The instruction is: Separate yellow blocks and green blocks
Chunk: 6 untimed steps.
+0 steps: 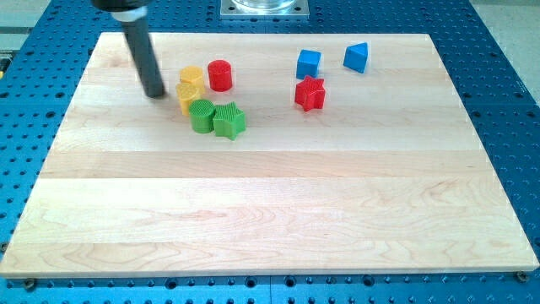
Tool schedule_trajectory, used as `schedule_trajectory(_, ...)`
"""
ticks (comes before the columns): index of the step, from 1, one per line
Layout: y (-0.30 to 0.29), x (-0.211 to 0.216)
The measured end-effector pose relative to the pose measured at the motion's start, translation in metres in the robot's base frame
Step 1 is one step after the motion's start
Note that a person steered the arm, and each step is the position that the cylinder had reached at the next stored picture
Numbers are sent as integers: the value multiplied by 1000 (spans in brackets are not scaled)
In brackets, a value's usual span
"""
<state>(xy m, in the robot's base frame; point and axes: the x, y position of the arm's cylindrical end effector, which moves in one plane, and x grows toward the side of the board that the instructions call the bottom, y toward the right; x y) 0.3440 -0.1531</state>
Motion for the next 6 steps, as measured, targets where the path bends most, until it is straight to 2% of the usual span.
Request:
schedule_trajectory(1, 38, 20)
schedule_trajectory(3, 38, 58)
schedule_trajectory(6, 134, 96)
